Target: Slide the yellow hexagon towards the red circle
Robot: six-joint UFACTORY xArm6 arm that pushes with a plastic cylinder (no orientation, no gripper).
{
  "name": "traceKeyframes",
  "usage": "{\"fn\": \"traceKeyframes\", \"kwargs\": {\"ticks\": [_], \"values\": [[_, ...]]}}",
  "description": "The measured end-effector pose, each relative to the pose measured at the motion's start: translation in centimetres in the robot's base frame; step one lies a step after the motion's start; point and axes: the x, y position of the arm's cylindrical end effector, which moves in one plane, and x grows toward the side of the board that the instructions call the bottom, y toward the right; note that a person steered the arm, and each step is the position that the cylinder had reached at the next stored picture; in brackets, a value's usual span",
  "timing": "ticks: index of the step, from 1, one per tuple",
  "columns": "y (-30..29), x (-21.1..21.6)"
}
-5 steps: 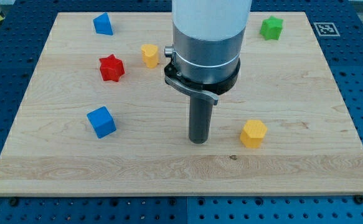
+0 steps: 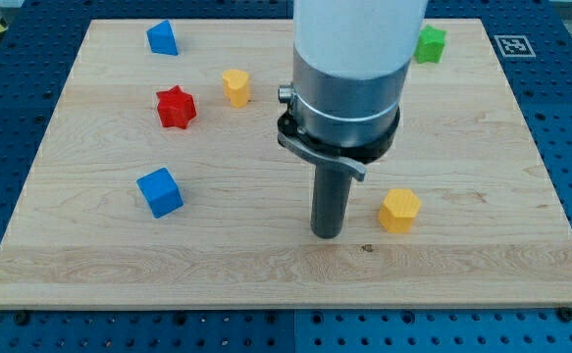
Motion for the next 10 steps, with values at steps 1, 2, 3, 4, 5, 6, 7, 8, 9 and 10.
{"fn": "traceKeyframes", "kwargs": {"ticks": [1,2,3,4,5,6,7,8,9,10], "values": [[0.1,0.8],[0.7,0.8],[3.0,0.8],[4.8,0.8],[5.7,0.8],[5.7,0.8],[6.5,0.8],[7.2,0.8],[8.3,0.8],[9.7,0.8]]}}
